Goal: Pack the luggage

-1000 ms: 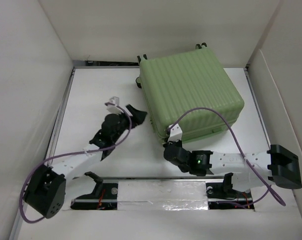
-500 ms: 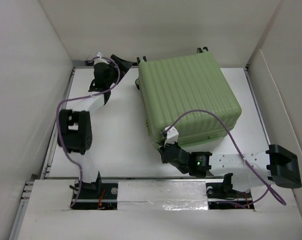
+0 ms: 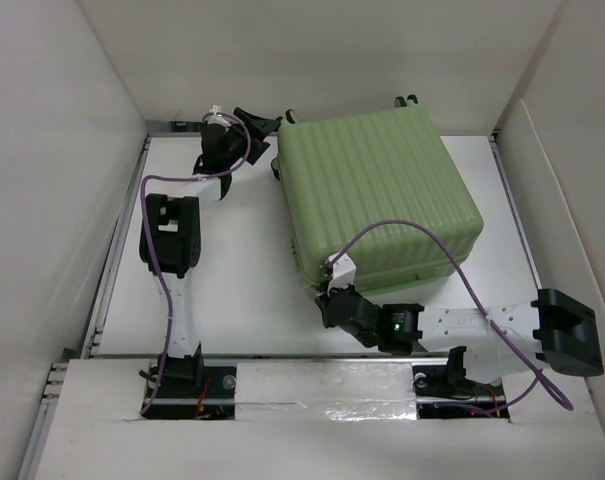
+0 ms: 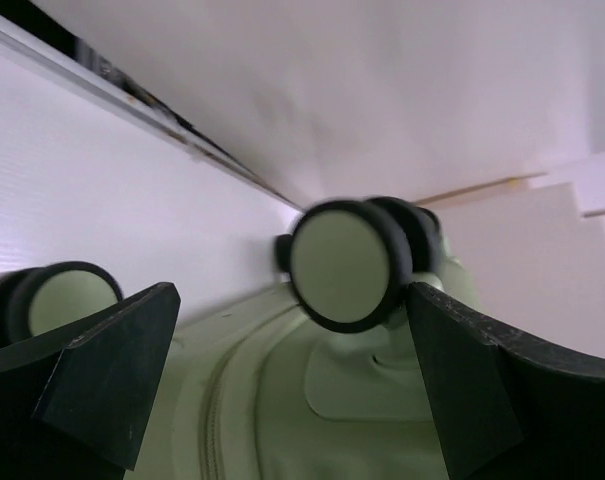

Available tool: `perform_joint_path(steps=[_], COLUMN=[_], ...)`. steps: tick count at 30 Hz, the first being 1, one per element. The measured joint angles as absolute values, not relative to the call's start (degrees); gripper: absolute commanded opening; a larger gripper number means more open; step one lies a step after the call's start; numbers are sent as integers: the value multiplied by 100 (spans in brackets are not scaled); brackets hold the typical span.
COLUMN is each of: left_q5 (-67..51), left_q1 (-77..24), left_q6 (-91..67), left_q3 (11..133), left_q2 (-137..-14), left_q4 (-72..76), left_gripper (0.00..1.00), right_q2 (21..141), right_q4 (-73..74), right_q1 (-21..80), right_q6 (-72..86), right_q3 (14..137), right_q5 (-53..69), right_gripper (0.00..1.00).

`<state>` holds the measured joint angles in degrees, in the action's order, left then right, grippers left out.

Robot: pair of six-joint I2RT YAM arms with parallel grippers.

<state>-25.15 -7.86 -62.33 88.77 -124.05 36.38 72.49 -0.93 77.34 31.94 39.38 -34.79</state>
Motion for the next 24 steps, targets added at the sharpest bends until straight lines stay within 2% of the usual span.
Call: perform_joint_path(steps=[5,9,18,24], left_q5=[-2506,-2532,-2672,-2668], left_q1=[-777,-760,-860,-858], left_q6=[-6781,-6934,-6949,-6930], left_q3=[8016,7782,8648,9332], left_q2=[-12293,-12252,-12274,-12645], left_q4=[5013,5393,5476,4976], left_gripper=[98,98,98,95], right_q2=[7253,7277,7279,7282], right_q4=[-91,-89,-89,-86], right_q1=[7734,7734,7734,7734], right_q6=[3194,3194,3197,3197], right_q3=[3938,3951,3957,3962], right_q5=[-3452,-3448,-3444,-3441], right_gripper=[0,0,0,0])
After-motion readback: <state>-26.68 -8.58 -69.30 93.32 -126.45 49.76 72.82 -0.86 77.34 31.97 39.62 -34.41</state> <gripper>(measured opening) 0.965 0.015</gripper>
